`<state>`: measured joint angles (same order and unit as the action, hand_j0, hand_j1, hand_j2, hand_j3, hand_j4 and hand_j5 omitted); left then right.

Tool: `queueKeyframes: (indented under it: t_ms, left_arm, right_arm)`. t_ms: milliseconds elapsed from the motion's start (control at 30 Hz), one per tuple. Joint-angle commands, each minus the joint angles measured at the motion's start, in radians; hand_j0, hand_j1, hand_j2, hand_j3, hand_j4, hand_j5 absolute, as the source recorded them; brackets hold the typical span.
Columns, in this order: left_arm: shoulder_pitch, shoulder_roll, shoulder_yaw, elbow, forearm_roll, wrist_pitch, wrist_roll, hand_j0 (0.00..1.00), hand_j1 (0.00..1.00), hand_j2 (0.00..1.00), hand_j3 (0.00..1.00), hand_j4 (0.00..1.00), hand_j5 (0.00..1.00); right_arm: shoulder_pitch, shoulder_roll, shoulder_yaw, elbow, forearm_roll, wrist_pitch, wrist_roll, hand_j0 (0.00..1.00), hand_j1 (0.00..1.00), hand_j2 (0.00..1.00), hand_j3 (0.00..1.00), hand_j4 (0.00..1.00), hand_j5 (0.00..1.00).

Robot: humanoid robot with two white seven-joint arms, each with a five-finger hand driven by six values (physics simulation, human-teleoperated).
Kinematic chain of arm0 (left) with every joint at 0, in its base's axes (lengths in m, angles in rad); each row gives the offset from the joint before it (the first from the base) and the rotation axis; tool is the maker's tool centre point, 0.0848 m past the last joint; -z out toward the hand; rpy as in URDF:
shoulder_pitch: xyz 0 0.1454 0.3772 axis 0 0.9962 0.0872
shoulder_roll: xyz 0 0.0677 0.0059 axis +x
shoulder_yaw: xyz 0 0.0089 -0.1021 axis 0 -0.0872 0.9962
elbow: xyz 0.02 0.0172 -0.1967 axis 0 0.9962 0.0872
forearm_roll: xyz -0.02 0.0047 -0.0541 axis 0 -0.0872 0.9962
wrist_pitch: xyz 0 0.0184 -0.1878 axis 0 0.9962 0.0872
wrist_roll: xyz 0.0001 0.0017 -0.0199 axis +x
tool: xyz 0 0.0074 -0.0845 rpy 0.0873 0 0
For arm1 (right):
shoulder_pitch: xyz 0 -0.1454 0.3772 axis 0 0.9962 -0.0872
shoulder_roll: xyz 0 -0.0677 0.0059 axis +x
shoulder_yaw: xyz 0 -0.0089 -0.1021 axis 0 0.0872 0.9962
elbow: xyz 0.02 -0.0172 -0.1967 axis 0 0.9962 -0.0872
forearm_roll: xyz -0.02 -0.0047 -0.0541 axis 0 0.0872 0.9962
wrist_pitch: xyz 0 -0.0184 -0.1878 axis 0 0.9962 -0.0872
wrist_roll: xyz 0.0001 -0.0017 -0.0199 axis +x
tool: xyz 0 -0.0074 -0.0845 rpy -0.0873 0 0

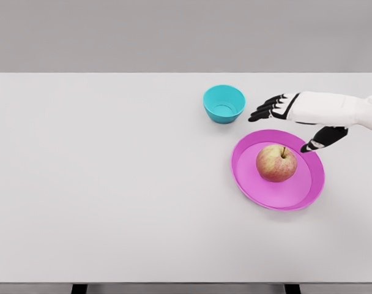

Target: Put the apple from the pink plate into the blue bowl with your right arm

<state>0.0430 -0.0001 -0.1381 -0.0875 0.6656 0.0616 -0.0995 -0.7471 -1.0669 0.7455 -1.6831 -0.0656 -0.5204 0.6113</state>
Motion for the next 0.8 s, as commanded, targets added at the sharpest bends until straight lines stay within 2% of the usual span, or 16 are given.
queueKeyframes:
  t_ms: [0, 100, 200, 300, 467, 567, 700, 767]
  left_arm:
    - [0.000, 0.000, 0.000, 0.000, 0.000, 0.000, 0.000, 1.00, 1.00, 1.00, 1.00, 1.00, 1.00]
    - [0.000, 0.000, 0.000, 0.000, 0.000, 0.000, 0.000, 1.00, 1.00, 1.00, 1.00, 1.00, 1.00]
    - [0.000, 0.000, 0.000, 0.000, 0.000, 0.000, 0.000, 1.00, 1.00, 1.00, 1.00, 1.00, 1.00]
    - [0.000, 0.000, 0.000, 0.000, 0.000, 0.001, 0.000, 1.00, 1.00, 1.00, 1.00, 1.00, 1.00]
    - [0.000, 0.000, 0.000, 0.000, 0.000, 0.000, 0.000, 1.00, 1.00, 1.00, 1.00, 1.00, 1.00]
    - [0.000, 0.000, 0.000, 0.000, 0.000, 0.000, 0.000, 1.00, 1.00, 1.00, 1.00, 1.00, 1.00]
    - [0.000, 0.000, 0.000, 0.000, 0.000, 0.000, 0.000, 1.00, 1.00, 1.00, 1.00, 1.00, 1.00]
    - [0.000, 0.000, 0.000, 0.000, 0.000, 0.000, 0.000, 1.00, 1.00, 1.00, 1.00, 1.00, 1.00]
  right_arm:
    - [0.000, -0.015, 0.006, 0.002, 0.000, 0.006, 0.000, 1.00, 1.00, 1.00, 1.00, 1.00, 1.00]
    - [0.006, -0.044, 0.011, 0.006, 0.003, 0.005, 0.000, 1.00, 1.00, 1.00, 1.00, 1.00, 1.00]
    - [0.008, -0.042, 0.051, 0.009, 0.055, 0.002, 0.000, 1.00, 1.00, 1.00, 1.00, 1.00, 1.00]
    - [0.009, -0.008, 0.094, 0.040, 0.066, 0.043, 0.000, 1.00, 1.00, 1.00, 1.00, 1.00, 1.00]
    - [0.014, 0.012, 0.124, 0.042, 0.064, 0.149, -0.005, 1.00, 1.00, 1.00, 1.00, 1.00, 1.00]
    - [0.014, 0.019, 0.132, 0.060, 0.066, 0.152, -0.005, 1.00, 1.00, 1.00, 1.00, 1.00, 1.00]
    - [0.014, 0.061, 0.152, 0.071, 0.070, 0.149, 0.000, 1.00, 1.00, 1.00, 1.00, 1.00, 1.00]
    - [0.014, 0.076, 0.160, 0.097, 0.102, 0.145, -0.001, 1.00, 1.00, 1.00, 1.00, 1.00, 1.00]
